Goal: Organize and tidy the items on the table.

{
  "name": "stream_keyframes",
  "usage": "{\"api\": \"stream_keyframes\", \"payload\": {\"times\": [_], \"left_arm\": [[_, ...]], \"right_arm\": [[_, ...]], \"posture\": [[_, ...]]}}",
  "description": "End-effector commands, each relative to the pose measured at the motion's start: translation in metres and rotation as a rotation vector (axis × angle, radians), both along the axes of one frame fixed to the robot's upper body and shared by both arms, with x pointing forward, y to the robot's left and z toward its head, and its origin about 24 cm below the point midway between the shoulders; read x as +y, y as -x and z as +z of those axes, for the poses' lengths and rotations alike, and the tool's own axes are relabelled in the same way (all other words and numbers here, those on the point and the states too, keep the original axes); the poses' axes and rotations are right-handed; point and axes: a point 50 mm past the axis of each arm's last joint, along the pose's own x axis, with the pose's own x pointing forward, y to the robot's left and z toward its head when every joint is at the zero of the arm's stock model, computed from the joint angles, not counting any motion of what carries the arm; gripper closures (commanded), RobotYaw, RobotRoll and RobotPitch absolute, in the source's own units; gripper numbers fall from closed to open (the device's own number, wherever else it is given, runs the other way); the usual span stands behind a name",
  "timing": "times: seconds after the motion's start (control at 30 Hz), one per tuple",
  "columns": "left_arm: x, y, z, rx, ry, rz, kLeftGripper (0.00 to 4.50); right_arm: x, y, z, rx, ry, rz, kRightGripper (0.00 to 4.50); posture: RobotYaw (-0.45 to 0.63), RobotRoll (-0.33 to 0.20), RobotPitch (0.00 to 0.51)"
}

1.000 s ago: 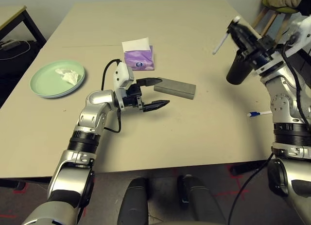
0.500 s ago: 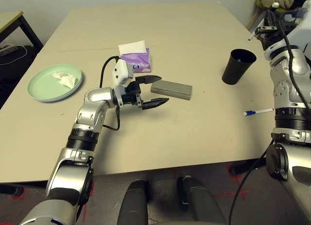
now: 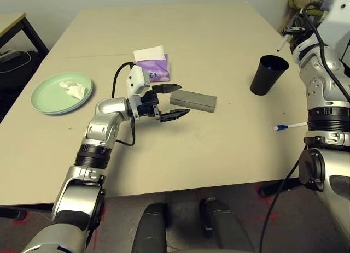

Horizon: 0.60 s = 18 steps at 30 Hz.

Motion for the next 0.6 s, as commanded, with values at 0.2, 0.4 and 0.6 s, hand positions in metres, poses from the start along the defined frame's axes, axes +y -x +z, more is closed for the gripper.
{"api": "stream_keyframes", "payload": {"times": [0.2, 0.4, 0.6], "left_arm": [[0.0029, -0.0005, -0.0028, 0.010, -0.018, 0.017, 0.00], [0.0024, -0.0010, -0.0025, 0.006, -0.016, 0.019, 0.00], [0.0021, -0.0012, -0.0023, 0.003, -0.014, 0.021, 0.00]], "right_arm": [[0.0029, -0.0017, -0.0030, 0.016, 0.021, 0.003, 3.36], [0.0018, -0.0013, -0.0023, 0.018, 0.030, 0.002, 1.11], [0.0037, -0.0011, -0.0013, 0.010, 0.041, 0.026, 0.02]], "posture": [[0.11, 0.000, 0.096], [0.11, 0.000, 0.097], [0.11, 0.000, 0.097]]}}
